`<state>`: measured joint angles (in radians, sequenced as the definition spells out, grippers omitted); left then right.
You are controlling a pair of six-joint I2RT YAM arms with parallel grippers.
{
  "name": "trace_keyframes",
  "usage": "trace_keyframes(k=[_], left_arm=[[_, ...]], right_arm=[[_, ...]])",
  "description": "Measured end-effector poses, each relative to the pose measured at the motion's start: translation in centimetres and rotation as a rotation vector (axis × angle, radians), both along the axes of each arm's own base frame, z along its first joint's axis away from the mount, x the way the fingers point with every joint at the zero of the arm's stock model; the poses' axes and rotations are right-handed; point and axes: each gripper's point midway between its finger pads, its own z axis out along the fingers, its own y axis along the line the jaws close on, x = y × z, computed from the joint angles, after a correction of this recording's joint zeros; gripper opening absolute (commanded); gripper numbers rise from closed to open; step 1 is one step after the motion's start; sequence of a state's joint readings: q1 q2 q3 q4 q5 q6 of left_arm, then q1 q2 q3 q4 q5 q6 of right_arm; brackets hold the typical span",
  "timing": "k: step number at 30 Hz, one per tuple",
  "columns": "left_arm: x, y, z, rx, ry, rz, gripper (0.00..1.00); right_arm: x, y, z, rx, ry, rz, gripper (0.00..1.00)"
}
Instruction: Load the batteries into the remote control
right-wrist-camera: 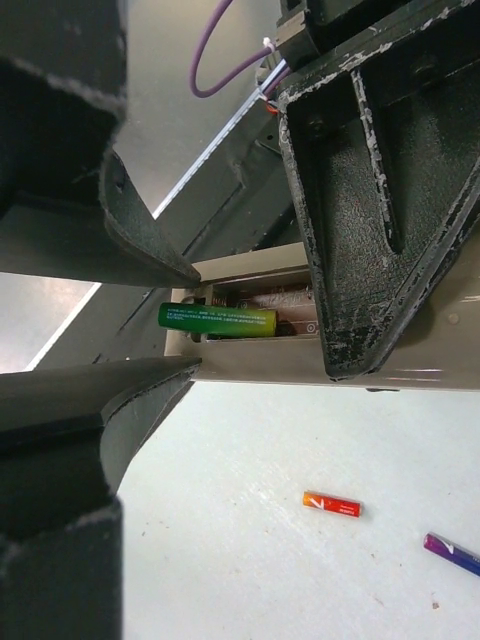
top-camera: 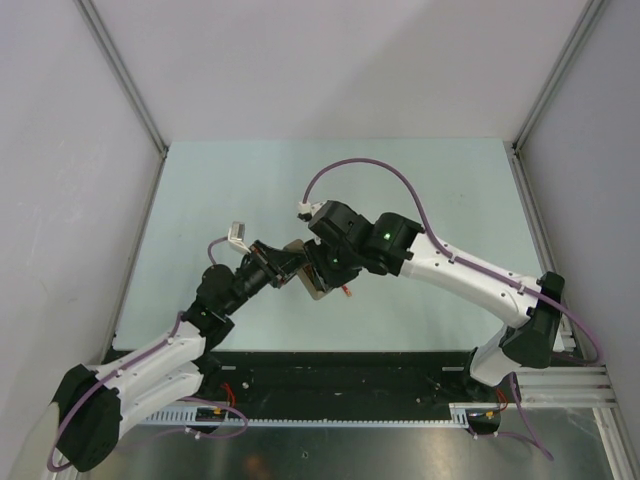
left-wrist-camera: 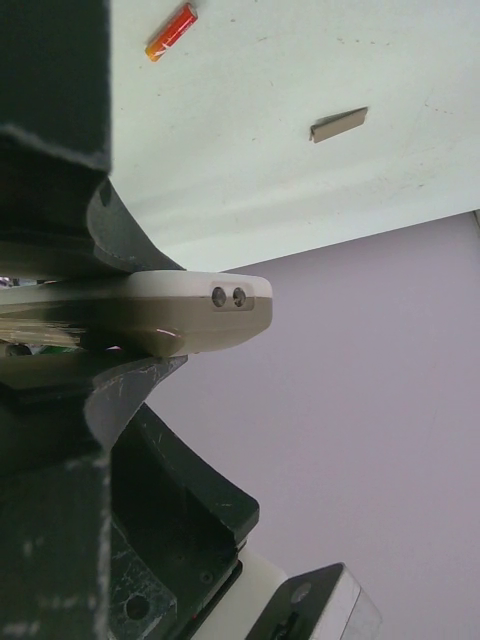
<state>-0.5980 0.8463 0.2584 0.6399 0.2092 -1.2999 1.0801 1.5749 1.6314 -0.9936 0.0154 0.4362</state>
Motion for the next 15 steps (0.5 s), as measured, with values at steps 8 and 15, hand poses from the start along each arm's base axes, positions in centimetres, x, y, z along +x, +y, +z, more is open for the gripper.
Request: trace_keyframes(k=[8, 15], left_arm=[[-0.08, 0.02, -0.12, 0.008, -0.002, -0.002, 0.00], [-0.14, 0.06, -0.20, 0.017, -0.006, -0.002, 0.00]], right_arm=[[-0.10, 0.06, -0.16, -0.006, 0.000, 0.007, 0.22], [-0.03, -0.07, -0.15, -0.014, -0.010, 0.010, 0.00]])
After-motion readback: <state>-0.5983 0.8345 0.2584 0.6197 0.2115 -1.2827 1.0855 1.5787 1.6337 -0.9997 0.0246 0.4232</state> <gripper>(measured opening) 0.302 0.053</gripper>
